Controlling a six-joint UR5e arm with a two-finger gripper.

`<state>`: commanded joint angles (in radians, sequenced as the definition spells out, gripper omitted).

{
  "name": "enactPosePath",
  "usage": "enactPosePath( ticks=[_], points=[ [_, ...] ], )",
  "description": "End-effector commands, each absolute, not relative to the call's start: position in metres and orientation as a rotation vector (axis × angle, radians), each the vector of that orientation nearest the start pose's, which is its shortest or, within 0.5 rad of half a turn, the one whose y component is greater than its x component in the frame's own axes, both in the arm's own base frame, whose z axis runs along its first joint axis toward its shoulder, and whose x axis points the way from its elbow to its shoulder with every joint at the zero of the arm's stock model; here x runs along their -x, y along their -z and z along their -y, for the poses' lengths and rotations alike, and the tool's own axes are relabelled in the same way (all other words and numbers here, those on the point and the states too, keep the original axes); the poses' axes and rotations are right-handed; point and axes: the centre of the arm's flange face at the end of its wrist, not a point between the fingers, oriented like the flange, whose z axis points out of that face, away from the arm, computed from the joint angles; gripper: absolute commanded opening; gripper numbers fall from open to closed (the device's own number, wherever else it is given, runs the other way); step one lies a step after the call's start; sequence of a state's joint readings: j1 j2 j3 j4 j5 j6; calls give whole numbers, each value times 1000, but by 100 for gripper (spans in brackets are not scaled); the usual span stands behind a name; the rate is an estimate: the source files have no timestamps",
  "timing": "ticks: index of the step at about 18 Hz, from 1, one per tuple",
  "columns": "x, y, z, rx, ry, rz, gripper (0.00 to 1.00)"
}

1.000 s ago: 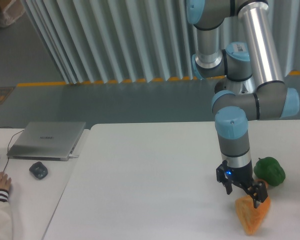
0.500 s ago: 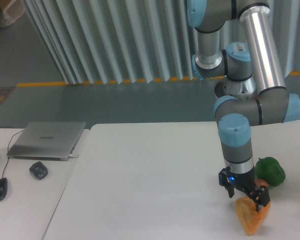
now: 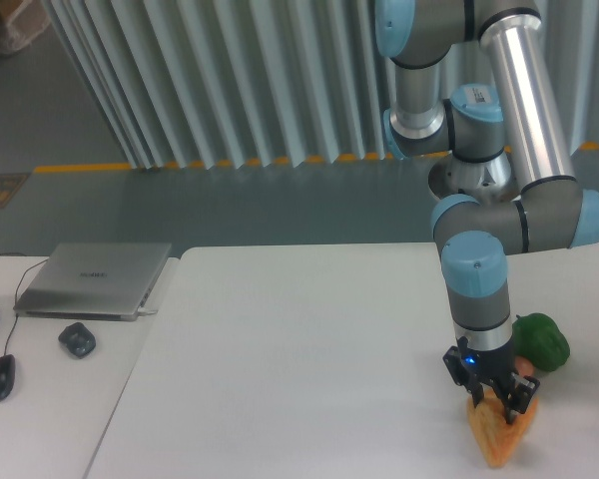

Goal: Place the triangular bread in the basket
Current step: 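Close the gripper on the triangular bread slice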

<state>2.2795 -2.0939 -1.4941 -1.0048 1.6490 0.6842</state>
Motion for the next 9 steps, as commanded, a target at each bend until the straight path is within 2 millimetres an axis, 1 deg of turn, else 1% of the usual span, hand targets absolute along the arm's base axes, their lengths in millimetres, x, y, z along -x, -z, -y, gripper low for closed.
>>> enactPosePath(
  ticks=[2,4,6,9],
  points=[
    [346,-280,-595,3085,-215,36,44],
    [354,-295,-590,3063,-225,57,44],
    [356,-309,-591,3043,-217,71,44],
    [358,-320,-590,3047,-200,63,43]
  ],
)
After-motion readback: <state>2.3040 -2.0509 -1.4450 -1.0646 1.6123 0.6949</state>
